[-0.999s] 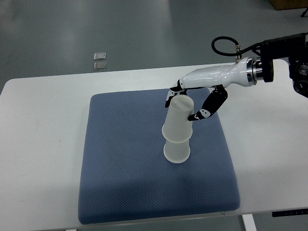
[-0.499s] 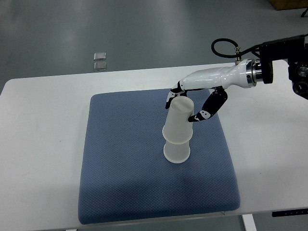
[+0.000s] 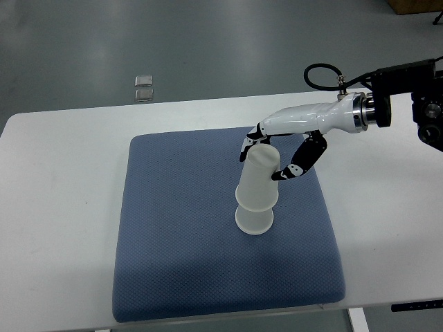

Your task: Stack paper cups

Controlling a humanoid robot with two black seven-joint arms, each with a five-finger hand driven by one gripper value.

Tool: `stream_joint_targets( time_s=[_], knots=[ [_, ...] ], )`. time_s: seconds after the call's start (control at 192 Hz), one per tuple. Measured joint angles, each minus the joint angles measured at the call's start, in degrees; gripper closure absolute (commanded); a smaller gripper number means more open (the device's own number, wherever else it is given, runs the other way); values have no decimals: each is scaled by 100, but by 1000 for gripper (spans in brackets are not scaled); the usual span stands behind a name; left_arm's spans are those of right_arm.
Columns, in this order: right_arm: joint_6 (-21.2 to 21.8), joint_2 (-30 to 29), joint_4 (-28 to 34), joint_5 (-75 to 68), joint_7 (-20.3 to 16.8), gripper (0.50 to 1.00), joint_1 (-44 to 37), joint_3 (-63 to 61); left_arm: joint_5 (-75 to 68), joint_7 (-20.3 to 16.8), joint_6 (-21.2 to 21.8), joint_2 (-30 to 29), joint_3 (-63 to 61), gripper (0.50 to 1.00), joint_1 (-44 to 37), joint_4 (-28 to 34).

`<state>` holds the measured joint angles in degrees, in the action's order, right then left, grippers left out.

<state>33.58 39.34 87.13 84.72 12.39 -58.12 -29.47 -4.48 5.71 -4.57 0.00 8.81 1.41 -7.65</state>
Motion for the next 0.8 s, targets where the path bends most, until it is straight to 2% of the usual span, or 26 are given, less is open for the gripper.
stream_joint_targets(
  time_s=[0.073,0.166,0.219,0.333,0.416,0.63,0.801],
  knots=[
    [-31,-14,-7,2,0,807,14,0,0,0,0,0,0,500,0,0],
    [-201,-45,-23,8,0,748,52,0,0,0,0,0,-1,500,0,0],
    [-259,-48,-33,10,0,742,60,0,0,0,0,0,-1,500,0,0],
    [-290,-48,-52,10,0,675,65,0,0,0,0,0,-1,500,0,0],
    [-283,-42,-55,10,0,644,71,0,0,0,0,0,0,500,0,0],
    [-228,-26,-56,-12,9,613,76,3,0,0,0,0,3,500,0,0],
    [-230,21,-64,-37,9,613,76,-9,0,0,0,0,3,500,0,0]
  ],
)
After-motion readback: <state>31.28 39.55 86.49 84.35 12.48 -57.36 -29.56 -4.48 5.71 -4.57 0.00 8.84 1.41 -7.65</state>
